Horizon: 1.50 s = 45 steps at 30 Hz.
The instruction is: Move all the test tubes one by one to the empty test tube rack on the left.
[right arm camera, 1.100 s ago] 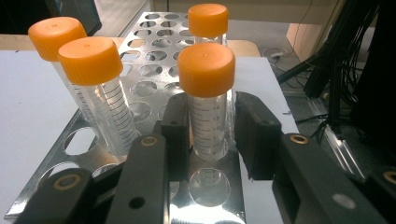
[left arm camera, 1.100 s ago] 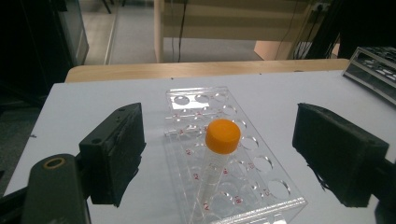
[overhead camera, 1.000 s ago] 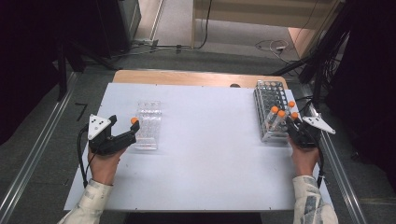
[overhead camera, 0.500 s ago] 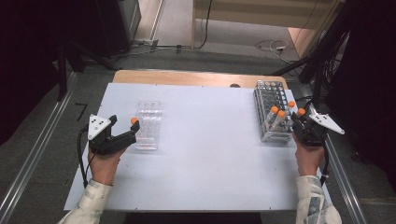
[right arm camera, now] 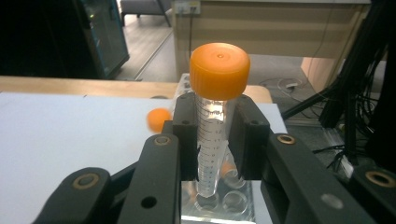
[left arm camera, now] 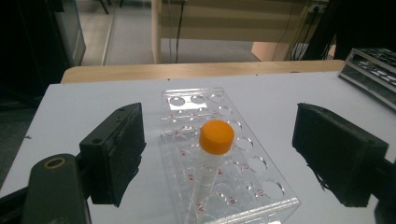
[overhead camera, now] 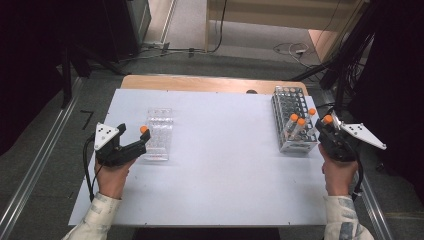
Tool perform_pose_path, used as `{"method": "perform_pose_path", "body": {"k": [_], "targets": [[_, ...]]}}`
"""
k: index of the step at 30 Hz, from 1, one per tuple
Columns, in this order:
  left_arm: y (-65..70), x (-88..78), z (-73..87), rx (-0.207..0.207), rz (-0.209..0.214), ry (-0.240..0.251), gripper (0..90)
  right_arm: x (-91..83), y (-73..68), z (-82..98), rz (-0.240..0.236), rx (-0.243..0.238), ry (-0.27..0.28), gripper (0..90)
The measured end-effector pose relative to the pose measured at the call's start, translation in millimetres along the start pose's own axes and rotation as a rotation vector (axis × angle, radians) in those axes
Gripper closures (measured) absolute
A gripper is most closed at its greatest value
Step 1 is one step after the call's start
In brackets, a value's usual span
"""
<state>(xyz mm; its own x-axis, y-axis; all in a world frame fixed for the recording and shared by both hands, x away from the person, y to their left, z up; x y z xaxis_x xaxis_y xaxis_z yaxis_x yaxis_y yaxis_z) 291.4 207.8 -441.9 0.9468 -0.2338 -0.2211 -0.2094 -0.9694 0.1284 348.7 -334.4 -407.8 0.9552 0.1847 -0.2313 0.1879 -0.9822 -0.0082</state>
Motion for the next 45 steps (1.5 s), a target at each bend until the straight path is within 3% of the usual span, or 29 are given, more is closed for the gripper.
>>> {"method": "perform_pose_path", "body": {"k": [4,11,21,27,35,45], "targets": [[1.8,-0.6,-0.7,0.001,0.004,0.002,17.3,-10.4,-16.2,2.4,-0.069,-0.007,-0.016,71.9],[7.3,-0.2,-0.1,0.022,0.013,-0.002,17.6,-17.7,-63.7,11.0,-0.208,-0.054,-0.046,71.9],[18.2,0.1,1.1,0.037,0.039,-0.005,17.6,-6.7,-136.8,23.3,-0.393,-0.116,-0.101,71.9],[26.8,-1.1,1.8,0.052,0.06,-0.008,18.0,1.5,-176.2,36.3,-0.473,-0.159,-0.137,71.9],[49.6,-4.7,1.7,0.069,0.128,-0.009,18.8,5.0,-220.2,48.1,-0.565,-0.196,-0.159,72.0],[83.4,-6.9,8.1,0.103,0.26,-0.042,24.6,12.6,-264.7,59.1,-0.638,-0.233,-0.181,71.9]]}}
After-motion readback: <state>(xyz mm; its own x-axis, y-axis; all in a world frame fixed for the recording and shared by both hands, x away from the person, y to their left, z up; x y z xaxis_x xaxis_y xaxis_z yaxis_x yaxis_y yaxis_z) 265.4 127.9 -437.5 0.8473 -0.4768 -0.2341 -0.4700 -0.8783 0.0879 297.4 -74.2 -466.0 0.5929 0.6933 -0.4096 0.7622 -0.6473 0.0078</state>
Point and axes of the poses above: each handheld gripper's, and its own axes: x roughly forward along the jaws, z roughly out of its underside, y roughly to its right, the point moved 4 cm from there along x, roughly forward along the jaws, and after that the axes turned 5 degrees about y, right-handed, at the moved point
